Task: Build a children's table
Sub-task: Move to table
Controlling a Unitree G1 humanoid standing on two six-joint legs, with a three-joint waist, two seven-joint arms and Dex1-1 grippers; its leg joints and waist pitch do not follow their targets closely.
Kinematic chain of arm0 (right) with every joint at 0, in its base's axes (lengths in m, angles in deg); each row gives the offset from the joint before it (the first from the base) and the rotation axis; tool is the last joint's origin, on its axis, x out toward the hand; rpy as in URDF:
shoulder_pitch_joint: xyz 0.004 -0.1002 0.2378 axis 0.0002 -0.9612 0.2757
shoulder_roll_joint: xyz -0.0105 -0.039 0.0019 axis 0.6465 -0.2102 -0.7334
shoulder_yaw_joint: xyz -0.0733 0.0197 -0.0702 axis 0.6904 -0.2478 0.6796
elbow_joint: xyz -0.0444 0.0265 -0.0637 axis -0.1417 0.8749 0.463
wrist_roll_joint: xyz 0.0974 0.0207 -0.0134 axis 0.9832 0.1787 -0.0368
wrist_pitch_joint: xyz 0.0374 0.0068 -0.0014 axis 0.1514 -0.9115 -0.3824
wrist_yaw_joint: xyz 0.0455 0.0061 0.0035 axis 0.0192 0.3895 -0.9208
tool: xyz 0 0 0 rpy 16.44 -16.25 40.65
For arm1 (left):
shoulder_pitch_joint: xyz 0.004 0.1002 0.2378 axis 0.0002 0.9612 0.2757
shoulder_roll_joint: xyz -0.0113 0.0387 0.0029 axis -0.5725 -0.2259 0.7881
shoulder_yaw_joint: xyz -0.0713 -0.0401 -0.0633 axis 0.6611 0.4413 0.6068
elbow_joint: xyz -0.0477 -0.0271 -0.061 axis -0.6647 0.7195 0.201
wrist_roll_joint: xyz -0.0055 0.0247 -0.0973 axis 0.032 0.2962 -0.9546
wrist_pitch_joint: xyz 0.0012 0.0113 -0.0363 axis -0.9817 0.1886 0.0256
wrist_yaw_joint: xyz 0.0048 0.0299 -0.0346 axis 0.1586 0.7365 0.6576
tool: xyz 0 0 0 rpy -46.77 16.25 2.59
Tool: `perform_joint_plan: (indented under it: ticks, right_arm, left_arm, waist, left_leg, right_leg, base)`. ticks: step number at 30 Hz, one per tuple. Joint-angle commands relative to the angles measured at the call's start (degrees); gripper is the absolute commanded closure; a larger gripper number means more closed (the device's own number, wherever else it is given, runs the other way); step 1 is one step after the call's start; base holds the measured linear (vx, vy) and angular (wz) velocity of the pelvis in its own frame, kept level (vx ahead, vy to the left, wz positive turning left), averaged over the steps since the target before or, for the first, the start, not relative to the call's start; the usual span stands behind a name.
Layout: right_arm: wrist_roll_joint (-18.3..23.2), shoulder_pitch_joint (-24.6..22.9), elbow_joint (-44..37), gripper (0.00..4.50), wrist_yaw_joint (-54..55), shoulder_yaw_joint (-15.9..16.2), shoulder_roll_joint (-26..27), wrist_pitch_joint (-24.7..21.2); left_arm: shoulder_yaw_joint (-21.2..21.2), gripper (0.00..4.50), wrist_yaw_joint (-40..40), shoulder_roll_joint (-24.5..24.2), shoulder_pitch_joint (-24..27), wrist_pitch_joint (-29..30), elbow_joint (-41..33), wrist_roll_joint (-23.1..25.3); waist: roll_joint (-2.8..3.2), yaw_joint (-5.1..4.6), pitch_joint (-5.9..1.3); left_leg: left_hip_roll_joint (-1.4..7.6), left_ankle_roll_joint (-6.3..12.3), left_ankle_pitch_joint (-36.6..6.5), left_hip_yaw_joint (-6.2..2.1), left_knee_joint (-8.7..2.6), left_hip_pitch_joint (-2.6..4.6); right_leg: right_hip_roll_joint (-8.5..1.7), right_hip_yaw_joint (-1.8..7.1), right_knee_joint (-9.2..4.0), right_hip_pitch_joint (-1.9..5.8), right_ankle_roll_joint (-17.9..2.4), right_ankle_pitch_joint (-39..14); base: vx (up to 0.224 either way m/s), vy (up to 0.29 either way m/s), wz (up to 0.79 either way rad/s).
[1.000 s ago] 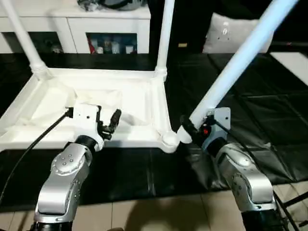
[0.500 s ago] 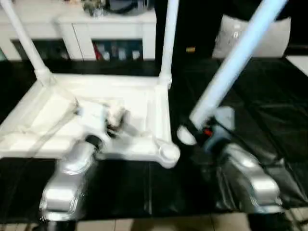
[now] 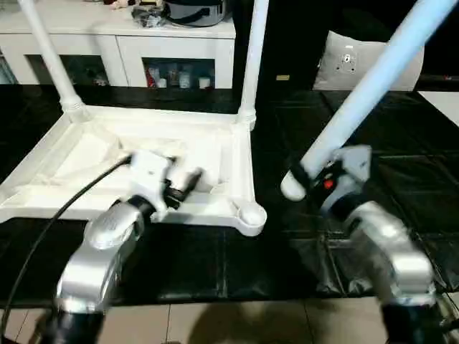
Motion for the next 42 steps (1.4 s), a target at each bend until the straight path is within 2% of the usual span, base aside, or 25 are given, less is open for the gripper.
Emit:
perform_joint_plan:
  ticks: [1, 2, 3, 4, 6, 8, 9, 12, 13, 14, 15, 18, 19, 20, 22, 24, 29, 30, 33, 34, 37, 42]
  right_arm:
    - [1.02, 0.50, 0.42, 2.61, -1.46, -0.65, -0.14, 0.47]
    - [0.90, 0.87, 1.37, 2.61, -1.97, -0.77, -0.08, 2.78]
    - [1.13, 0.97, 1.59, 2.61, -2.15, -0.77, -0.20, 2.30]
    - [1.71, 1.20, 2.14, 2.61, -2.55, -0.75, -0.51, 0.76]
    - [1.74, 1.16, 2.43, 2.61, -3.27, -0.33, -0.84, 0.24]
    - [2.09, 0.61, 2.57, 2.61, -5.71, 0.85, -1.44, -0.01]
    - [2.09, 0.61, 2.57, 2.61, -5.71, 0.85, -1.44, -0.01]
    - [2.50, -0.30, 2.65, 2.61, -9.24, 2.47, -2.09, 0.67]
    - [2.47, -0.45, 2.81, 2.61, -9.84, 2.72, -2.14, 0.97]
    - [2.53, -0.53, 3.03, 2.61, -10.25, 2.80, -2.07, 1.16]
    - [2.63, -0.53, 3.38, 2.61, -10.57, 2.87, -1.97, 1.54]
    - [2.88, -0.52, 3.59, 2.61, -10.77, 2.87, -1.79, 1.55]
    - [2.99, -0.54, 3.66, 2.61, -11.08, 2.90, -1.63, 1.49]
    - [2.99, -0.54, 3.66, 2.61, -11.08, 2.90, -1.63, 1.49]
    - [3.11, -0.60, 3.61, 2.61, -11.42, 3.09, -1.64, 1.42]
    - [3.23, -0.65, 3.61, 2.61, -11.65, 3.16, -1.63, 1.47]
    - [3.30, -0.66, 3.75, 2.61, -12.54, 3.66, -1.48, 1.89]
    - [3.34, -0.62, 3.76, 2.61, -12.66, 3.68, -1.51, 1.90]
    - [3.38, -0.57, 3.80, 2.61, -12.80, 3.68, -1.57, 1.91]
    - [3.36, -0.53, 3.87, 2.61, -12.92, 3.71, -1.66, 1.98]
    - [3.00, -0.52, 3.91, 2.61, -13.23, 3.99, -1.92, 2.22]
    - [2.90, -0.15, 3.90, 2.61, -13.62, 4.06, -1.94, 1.91]
  left_arm:
    - [-2.48, 1.36, -3.98, -1.23, -0.95, -1.05, 1.72, 1.25]
    - [-4.04, 1.36, -7.49, -2.87, -2.10, -2.51, 3.66, 2.20]
    - [-4.71, 1.36, -9.39, -3.59, -2.77, -2.92, 4.67, 2.39]
    - [-6.40, 1.36, -14.45, -5.39, -4.55, -3.92, 7.36, 2.77]
    - [-7.34, 1.36, -16.92, -6.25, -5.73, -5.02, 9.21, 3.37]
    - [-8.92, 1.71, -21.35, -7.62, -7.77, -6.66, 12.37, 4.29]
    - [-8.92, 1.76, -21.35, -7.62, -7.77, -6.66, 12.37, 4.29]
    - [-11.65, 1.94, -28.12, -9.66, -10.58, -7.99, 16.58, 4.66]
    - [-12.37, 2.05, -29.63, -10.05, -11.54, -8.63, 18.16, 5.01]
    - [-13.19, 2.13, -31.01, -10.29, -12.73, -9.50, 20.15, 5.59]
    - [-13.78, 2.18, -31.80, -10.01, -14.37, -11.32, 23.25, 6.37]
    - [-14.06, 2.49, -32.70, -9.47, -15.99, -12.99, 26.42, 6.94]
    - [-13.65, 2.55, -34.72, -8.62, -17.99, -14.24, 30.32, 6.71]
    - [-13.65, 2.57, -34.72, -8.62, -17.99, -14.24, 30.32, 6.71]
    - [-13.32, 2.78, -36.87, -8.13, -19.62, -14.86, 33.36, 6.32]
    - [-13.44, 2.78, -38.07, -7.94, -20.30, -15.23, 34.70, 6.08]
    - [-14.36, 3.25, -39.62, -6.23, -23.41, -19.68, 41.68, 7.04]
    - [-14.38, 3.25, -39.65, -6.01, -23.84, -20.19, 42.54, 7.29]
    - [-14.21, 3.40, -39.75, -5.67, -24.72, -20.84, 44.15, 7.57]
    - [-14.05, 3.65, -39.91, -5.38, -25.67, -21.75, 45.93, 8.00]
    - [-14.14, 3.71, -40.34, -5.07, -27.19, -23.53, 48.95, 9.12]
    - [-14.74, 4.08, -40.98, -4.57, -28.68, -26.65, 52.86, 10.83]
  waist:
    - [0.54, -0.03, -2.57]
    - [0.68, -0.24, -2.80]
    - [0.50, -0.17, -2.88]
    - [0.54, -0.11, -3.05]
    - [0.58, 0.01, -3.51]
    - [0.41, 0.19, -3.61]
    - [0.40, 0.29, -3.62]
    - [0.46, 0.37, -3.77]
    - [0.52, 0.48, -3.74]
    - [0.57, 0.32, -3.74]
    - [0.58, 0.42, -3.69]
    - [0.59, 0.37, -3.54]
    - [0.62, 0.38, -3.43]
    - [0.80, 0.42, -3.54]
    - [0.71, 0.42, -3.55]
    - [0.74, 0.49, -3.61]
    - [0.66, 0.59, -3.66]
    - [0.80, 0.59, -3.64]
    - [0.71, 0.59, -3.63]
    - [0.70, 0.59, -3.59]
    - [0.61, 0.71, -3.62]
    - [0.59, 0.74, -3.62]
  left_leg:
    - [3.24, 0.06, -15.24, -0.68, -6.17, -0.48]
    - [3.10, -0.19, -15.47, -0.61, -6.06, -0.54]
    - [2.97, 0.07, -15.16, -0.55, -6.08, -0.67]
    - [2.89, 0.31, -14.22, -0.41, -5.96, -0.49]
    - [3.00, 0.54, -10.08, -0.20, -5.70, -0.81]
    - [2.95, 1.27, -6.57, 0.15, -5.47, -1.00]
    - [2.83, 1.64, -5.83, 0.21, -5.45, -0.98]
    - [3.00, 2.34, -2.57, 0.30, -5.37, -1.31]
    - [2.93, 2.52, -2.60, 0.48, -5.34, -1.07]
    - [3.16, 2.07, -2.88, 0.34, -5.48, -1.21]
    - [3.14, 1.98, -3.25, 0.41, -5.47, -1.07]
    - [3.30, 1.02, -5.69, 0.38, -5.66, -0.90]
    - [3.27, 0.74, -6.18, 0.44, -5.72, -0.88]
    - [3.24, 0.37, -6.68, 0.49, -5.71, -0.76]
    - [3.42, 0.18, -6.46, 0.44, -5.79, -0.84]
    - [3.40, 0.22, -6.13, 0.45, -5.75, -0.91]
    - [3.51, 0.54, -5.65, 0.46, -5.72, -0.91]
    - [3.52, 0.52, -5.66, 0.45, -5.73, -0.97]
    - [3.55, 0.43, -6.02, 0.51, -5.74, -0.90]
    - [3.56, 0.39, -6.02, 0.51, -5.76, -0.94]
    - [3.49, 0.45, -5.83, 0.60, -5.73, -0.92]
    - [3.68, 0.43, -5.99, 0.74, -5.77, -0.82]
  right_leg:
    - [-4.24, 2.52, -4.98, 2.21, -7.44, -21.81]
    - [-4.15, 2.59, -4.62, 2.29, -7.99, -21.20]
    - [-4.12, 2.56, -4.87, 2.30, -7.75, -21.39]
    - [-4.04, 2.62, -4.92, 2.04, -7.90, -20.86]
    - [-4.10, 2.71, -4.26, 2.34, -9.27, -15.60]
    - [-4.11, 2.66, -3.94, 2.68, -10.96, -11.12]
    - [-4.03, 2.60, -3.99, 2.67, -11.16, -10.71]
    - [-4.17, 2.47, -3.54, 3.06, -12.32, -6.93]
    - [-3.97, 2.42, -3.68, 2.81, -12.42, -6.79]
    - [-4.11, 2.36, -3.43, 3.12, -12.82, -6.63]
    - [-4.10, 2.33, -3.62, 2.98, -12.77, -7.29]
    - [-4.23, 2.34, -3.96, 2.97, -12.36, -10.98]
    - [-4.21, 2.33, -4.18, 2.83, -12.22, -12.18]
    - [-4.28, 2.38, -4.22, 2.86, -11.98, -13.09]
    - [-4.33, 2.41, -4.05, 2.88, -12.40, -11.89]
    - [-4.42, 2.41, -3.97, 2.99, -12.66, -11.26]
    - [-4.50, 2.38, -3.95, 3.07, -13.23, -10.32]
    - [-4.54, 2.40, -3.93, 3.11, -13.33, -10.24]
    - [-4.56, 2.41, -4.00, 3.09, -13.34, -10.65]
    - [-4.54, 2.41, -4.01, 3.09, -13.32, -10.85]
    - [-4.53, 2.42, -4.14, 3.10, -12.94, -11.48]
    - [-4.64, 2.46, -4.14, 3.04, -13.00, -11.24]
  base:
    - [0.000, 0.000, 0.00]
    - [0.000, 0.000, 0.00]
    - [0.000, 0.000, 0.00]
    - [0.000, 0.000, 0.00]
    - [0.000, 0.000, 0.00]
    - [0.000, 0.000, 0.00]
    - [0.000, 0.000, 0.00]
    - [0.000, 0.000, 0.00]
    - [0.000, 0.000, 0.00]
    - [0.000, 0.000, 0.00]
    - [0.000, 0.000, 0.00]
    - [0.000, 0.000, 0.00]
    - [0.000, 0.000, 0.00]
    - [0.000, 0.000, 0.00]
    - [0.000, 0.000, 0.00]
    - [0.000, 0.000, 0.00]
    - [0.000, 0.000, 0.00]
    - [0.000, 0.000, 0.00]
    - [0.000, 0.000, 0.00]
    - [0.000, 0.000, 0.00]
    - [0.000, 0.000, 0.00]
    - [0.000, 0.000, 0.00]
